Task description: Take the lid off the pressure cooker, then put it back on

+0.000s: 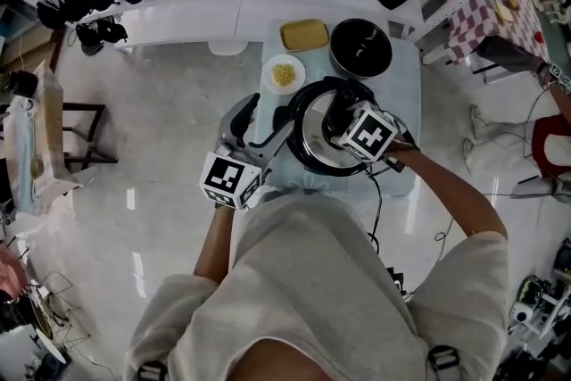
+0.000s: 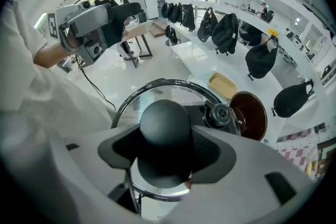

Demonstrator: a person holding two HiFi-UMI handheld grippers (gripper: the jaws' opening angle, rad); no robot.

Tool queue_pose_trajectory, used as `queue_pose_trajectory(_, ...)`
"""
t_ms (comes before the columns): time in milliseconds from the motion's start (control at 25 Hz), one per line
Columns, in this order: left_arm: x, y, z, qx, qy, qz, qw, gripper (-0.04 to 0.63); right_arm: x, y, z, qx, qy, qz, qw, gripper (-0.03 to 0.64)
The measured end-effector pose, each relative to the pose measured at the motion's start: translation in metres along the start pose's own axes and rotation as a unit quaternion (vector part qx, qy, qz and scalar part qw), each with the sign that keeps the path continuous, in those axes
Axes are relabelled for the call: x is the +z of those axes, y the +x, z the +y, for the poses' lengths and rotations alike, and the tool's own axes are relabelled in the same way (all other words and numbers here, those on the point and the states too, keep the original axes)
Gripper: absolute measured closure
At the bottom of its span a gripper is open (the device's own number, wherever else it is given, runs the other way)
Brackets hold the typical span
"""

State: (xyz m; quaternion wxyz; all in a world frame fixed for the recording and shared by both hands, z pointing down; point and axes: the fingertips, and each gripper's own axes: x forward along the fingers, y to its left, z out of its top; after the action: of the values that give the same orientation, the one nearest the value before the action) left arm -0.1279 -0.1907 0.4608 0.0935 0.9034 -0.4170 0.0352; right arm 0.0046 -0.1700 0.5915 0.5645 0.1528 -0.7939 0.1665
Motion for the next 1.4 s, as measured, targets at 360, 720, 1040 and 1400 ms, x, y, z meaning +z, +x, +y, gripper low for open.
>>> queue_pose_trajectory(360, 0.004, 0.007, -0.003, -0.016, 0.001, 0.0, 0.9999, 0.275, 0.016, 0.01, -0.001, -0.012, 0.006, -0.002, 1.0, 0.345)
queue_pose_trajectory(720, 0.001, 0.008, 0.0, -0.008, -0.007, -0.001, 0.9999, 0.275, 0.013, 0.018, -0.004, -0.014, 0.038, 0.004, 0.999, 0.345)
queue_pose_trajectory(1040, 0.003, 0.017, -0.003, -0.008, -0.007, -0.001, 0.9999, 0.275, 0.014, 0.028, -0.012, -0.015, 0.059, 0.014, 0.998, 0.345)
queue_pose_trajectory(1400, -0.001, 0.018, -0.001, -0.001, -0.011, 0.001, 0.9999, 0.275, 0.013, 0.029, -0.011, -0.007, 0.042, 0.016, 0.999, 0.345)
